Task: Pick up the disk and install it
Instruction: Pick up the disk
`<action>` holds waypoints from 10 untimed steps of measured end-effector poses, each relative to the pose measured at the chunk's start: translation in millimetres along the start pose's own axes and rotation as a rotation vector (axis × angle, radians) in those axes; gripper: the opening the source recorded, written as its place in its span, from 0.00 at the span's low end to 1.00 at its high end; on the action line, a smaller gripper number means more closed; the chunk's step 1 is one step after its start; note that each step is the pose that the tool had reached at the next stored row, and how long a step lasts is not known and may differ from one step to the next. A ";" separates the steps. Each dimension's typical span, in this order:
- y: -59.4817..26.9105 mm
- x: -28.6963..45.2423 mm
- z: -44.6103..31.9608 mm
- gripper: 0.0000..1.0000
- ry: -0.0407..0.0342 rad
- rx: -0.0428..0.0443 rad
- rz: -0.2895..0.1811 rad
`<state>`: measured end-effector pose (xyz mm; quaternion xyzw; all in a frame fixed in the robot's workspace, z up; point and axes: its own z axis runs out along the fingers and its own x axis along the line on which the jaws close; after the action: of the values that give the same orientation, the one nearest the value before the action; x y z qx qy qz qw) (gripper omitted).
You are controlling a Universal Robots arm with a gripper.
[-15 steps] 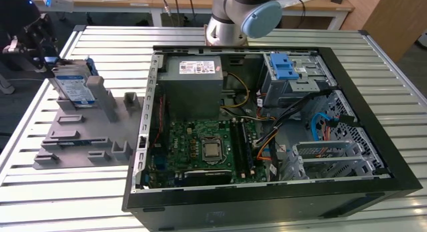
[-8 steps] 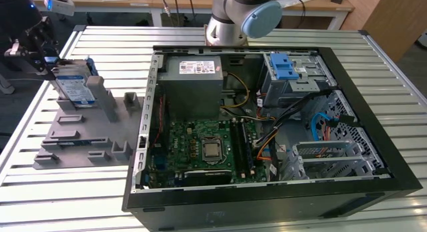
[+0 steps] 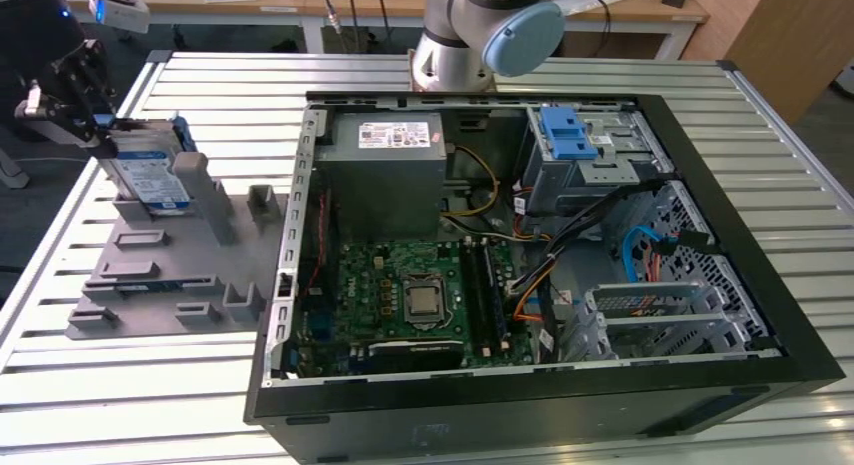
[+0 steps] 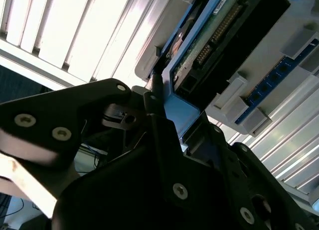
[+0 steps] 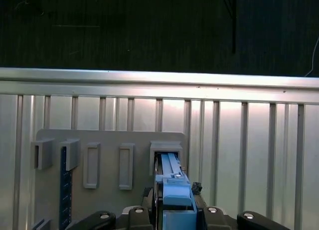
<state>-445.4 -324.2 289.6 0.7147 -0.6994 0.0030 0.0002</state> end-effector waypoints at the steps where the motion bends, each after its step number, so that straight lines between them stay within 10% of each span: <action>1: 0.0 0.0 0.0 0.40 0.0000 0.0000 0.000; 10: 0.0 0.0 0.0 0.36 0.0003 -0.0001 0.000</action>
<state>-445.4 -324.2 289.6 0.7147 -0.6994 0.0031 0.0004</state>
